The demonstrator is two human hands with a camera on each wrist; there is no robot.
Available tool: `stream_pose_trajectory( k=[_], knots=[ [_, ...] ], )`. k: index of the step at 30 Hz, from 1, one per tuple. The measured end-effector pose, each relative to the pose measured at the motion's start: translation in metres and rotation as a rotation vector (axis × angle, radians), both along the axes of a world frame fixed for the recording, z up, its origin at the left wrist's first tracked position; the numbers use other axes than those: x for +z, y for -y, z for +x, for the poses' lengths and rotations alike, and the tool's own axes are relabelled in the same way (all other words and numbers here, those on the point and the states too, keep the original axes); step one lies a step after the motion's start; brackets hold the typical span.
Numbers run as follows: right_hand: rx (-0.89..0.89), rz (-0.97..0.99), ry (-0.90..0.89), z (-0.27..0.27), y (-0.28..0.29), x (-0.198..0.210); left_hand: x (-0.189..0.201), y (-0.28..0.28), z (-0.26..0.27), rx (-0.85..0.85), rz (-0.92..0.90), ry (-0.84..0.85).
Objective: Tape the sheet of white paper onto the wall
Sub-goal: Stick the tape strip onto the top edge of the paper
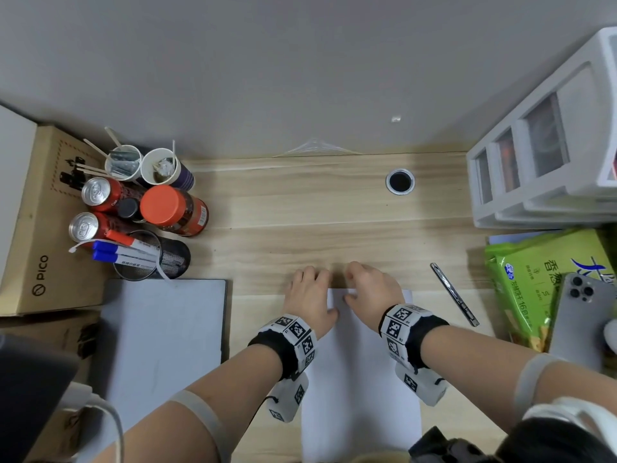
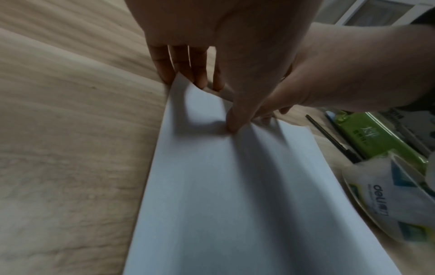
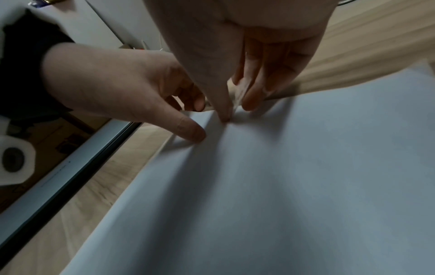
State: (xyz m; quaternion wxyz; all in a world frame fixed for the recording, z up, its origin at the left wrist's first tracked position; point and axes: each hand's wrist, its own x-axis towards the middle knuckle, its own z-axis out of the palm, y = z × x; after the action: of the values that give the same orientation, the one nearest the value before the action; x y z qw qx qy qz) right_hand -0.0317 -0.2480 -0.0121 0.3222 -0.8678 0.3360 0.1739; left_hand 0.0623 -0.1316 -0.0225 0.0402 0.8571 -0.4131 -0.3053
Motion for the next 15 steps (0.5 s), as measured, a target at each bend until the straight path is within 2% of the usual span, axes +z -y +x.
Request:
stream_pose_trajectory(
  k=[9, 15],
  knots=[
    [-0.003, 0.116, 0.129, -0.010, 0.005, 0.006, 0.002, 0.009, 0.005, 0.137, -0.016, -0.151],
    [-0.001, 0.148, 0.202, -0.019, 0.012, 0.014, 0.006, 0.012, 0.010, 0.171, -0.126, -0.432]
  ],
)
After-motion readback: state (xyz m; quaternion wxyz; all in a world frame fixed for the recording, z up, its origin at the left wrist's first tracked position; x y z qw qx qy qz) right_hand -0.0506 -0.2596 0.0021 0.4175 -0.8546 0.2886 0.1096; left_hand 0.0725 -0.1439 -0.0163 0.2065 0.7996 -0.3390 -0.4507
